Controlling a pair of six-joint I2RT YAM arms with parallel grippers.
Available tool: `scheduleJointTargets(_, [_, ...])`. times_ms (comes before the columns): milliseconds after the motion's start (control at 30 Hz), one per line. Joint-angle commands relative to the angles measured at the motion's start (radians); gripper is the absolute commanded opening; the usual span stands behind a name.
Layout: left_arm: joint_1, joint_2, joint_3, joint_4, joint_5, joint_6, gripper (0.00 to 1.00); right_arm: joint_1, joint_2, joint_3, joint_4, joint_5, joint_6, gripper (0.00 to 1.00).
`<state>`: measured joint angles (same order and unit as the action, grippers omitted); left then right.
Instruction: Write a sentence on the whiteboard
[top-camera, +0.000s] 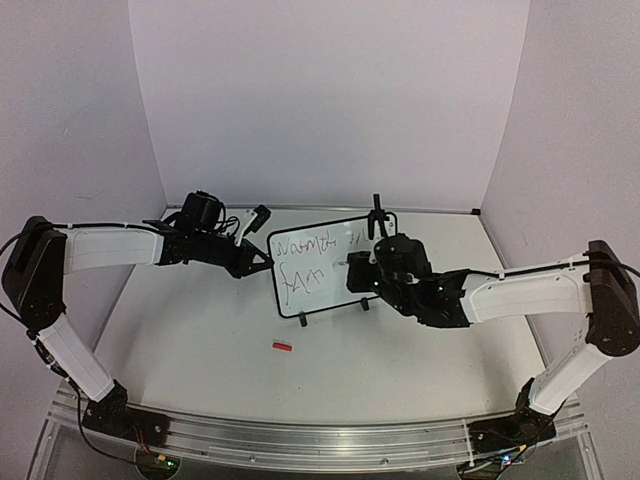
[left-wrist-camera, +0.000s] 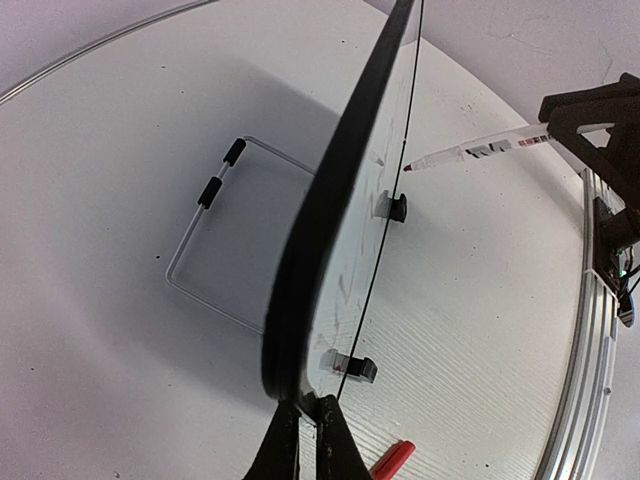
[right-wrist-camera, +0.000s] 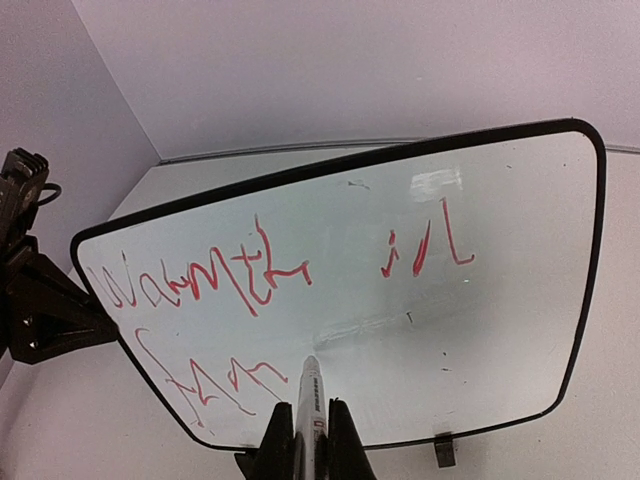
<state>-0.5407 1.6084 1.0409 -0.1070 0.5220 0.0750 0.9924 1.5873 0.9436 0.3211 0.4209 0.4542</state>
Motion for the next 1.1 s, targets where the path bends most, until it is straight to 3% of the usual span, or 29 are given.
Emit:
scheduleJointTargets(0, [-0.001,0.025,0.031,-0.046,-0.045,0.035,0.00,-0.005,0.032,0.058,0.009,-0.019,-0.017,0.00])
scheduleJointTargets(833, [-0.001,0.022,0.028,-0.048,-0.049,0.037,0.00,-0.012,0.059,0.028,-0.071,-0.016,0.068,0.00])
scheduleJointTargets(1067, [-0.001,0.022,0.028,-0.048,-0.047,0.036,0.00,-0.011,0.023,0.055,-0.049,-0.100,0.029,0.00])
